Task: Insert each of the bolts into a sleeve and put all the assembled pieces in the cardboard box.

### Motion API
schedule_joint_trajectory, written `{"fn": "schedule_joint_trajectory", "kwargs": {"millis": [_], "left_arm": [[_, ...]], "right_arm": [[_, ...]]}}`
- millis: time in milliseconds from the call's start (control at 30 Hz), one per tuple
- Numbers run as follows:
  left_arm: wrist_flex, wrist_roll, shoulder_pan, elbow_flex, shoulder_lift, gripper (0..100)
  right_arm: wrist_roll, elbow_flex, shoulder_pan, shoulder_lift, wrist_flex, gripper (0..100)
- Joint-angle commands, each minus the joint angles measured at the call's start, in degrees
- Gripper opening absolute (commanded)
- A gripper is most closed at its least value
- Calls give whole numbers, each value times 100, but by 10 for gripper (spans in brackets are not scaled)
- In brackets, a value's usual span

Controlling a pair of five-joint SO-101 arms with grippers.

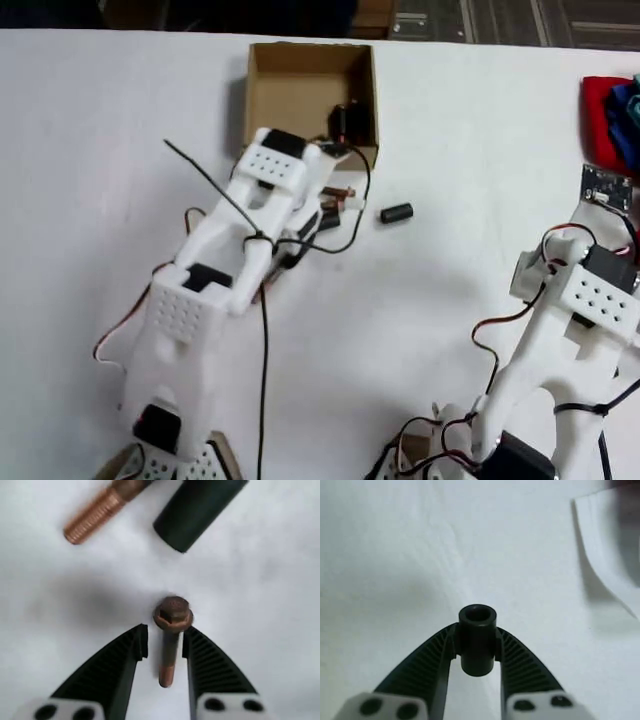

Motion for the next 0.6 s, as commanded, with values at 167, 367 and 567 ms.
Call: {"fn": "schedule_joint_trajectory", "kwargs": {"millis": [167,367,567], "left_arm": [[-721,264,-35,462,-290,131],[-1354,334,-18,1191,-352,131],[-1890,360,-18,1490,-369,95]], "right_arm": [[-9,-264,31,-75,-22,23],[-9,-264,13,-75,-22,23],[0,-264,4,-75,-22,23]]}}
